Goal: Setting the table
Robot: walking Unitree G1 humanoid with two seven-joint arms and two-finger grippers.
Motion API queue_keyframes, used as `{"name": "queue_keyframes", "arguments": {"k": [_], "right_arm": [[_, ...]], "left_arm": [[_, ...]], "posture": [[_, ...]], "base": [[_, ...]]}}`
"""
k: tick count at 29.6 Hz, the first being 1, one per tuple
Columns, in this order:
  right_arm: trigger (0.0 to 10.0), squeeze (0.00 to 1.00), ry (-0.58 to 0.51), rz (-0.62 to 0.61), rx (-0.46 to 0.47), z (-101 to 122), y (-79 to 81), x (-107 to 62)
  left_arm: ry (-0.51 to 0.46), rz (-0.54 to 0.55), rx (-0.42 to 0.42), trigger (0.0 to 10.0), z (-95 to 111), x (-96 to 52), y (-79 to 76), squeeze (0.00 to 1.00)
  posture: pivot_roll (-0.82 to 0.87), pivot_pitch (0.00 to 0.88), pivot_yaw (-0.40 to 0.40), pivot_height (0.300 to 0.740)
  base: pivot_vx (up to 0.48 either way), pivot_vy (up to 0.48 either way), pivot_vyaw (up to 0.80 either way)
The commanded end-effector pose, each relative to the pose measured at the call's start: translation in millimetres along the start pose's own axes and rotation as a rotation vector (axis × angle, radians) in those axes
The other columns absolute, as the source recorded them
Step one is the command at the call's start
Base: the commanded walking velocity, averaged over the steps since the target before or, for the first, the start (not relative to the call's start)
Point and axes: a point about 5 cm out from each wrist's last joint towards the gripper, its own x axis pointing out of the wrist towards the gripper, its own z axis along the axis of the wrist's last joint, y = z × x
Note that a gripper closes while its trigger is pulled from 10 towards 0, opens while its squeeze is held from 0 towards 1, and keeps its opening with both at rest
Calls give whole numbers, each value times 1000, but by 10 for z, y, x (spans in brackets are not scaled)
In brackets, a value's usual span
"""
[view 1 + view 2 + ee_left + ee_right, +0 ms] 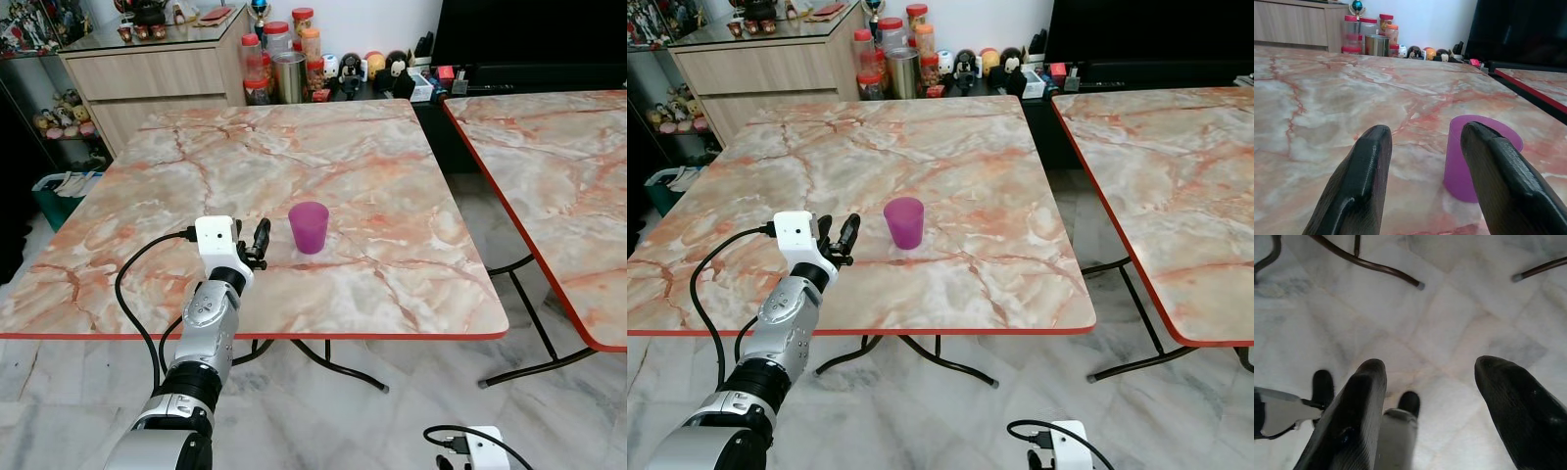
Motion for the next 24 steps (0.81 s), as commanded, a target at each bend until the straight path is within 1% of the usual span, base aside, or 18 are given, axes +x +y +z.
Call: {"name": "queue_keyframes", "arguments": {"k": [1,12,19,24], "right_arm": [[10000,0,9,-2,20,-33,28,-3],[10000,0,25,-1,30,-80,39,-13],[10000,0,23,0,31,-70,41,-9],[10000,0,4,-3,22,9,28,11]], "left_arm": [[-4,-10,22,10000,37,20,1,0],[-11,-10,19,10000,48,18,9,0],[-15,-12,17,10000,58,25,1,0],[-29,5,8,10000,87,43,16,0]], "posture": [[49,0,85,740],[51,0,80,740],[53,0,75,740],[51,0,54,740]], "base": [[0,0,0],[0,0,0],[258,0,0],[271,0,0]]}}
